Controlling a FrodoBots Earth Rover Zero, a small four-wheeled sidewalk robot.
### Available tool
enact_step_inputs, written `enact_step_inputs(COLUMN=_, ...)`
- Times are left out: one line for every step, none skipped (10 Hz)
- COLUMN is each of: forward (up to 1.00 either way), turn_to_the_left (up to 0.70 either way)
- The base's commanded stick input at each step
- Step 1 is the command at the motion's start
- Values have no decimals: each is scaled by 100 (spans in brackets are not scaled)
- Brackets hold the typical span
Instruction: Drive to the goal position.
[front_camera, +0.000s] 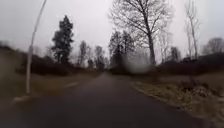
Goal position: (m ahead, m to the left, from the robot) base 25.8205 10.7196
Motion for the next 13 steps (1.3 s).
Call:
enact_step_inputs(forward=70, turn_to_the_left=0)
enact_step_inputs(forward=70, turn_to_the_left=0)
enact_step_inputs(forward=70, turn_to_the_left=0)
enact_step_inputs(forward=70, turn_to_the_left=0)
enact_step_inputs(forward=70, turn_to_the_left=0)
enact_step_inputs(forward=70, turn_to_the_left=0)
enact_step_inputs(forward=70, turn_to_the_left=0)
enact_step_inputs(forward=70, turn_to_the_left=0)
enact_step_inputs(forward=70, turn_to_the_left=0)
enact_step_inputs(forward=70, turn_to_the_left=0)
enact_step_inputs(forward=70, turn_to_the_left=0)
enact_step_inputs(forward=70, turn_to_the_left=0)
enact_step_inputs(forward=70, turn_to_the_left=0)
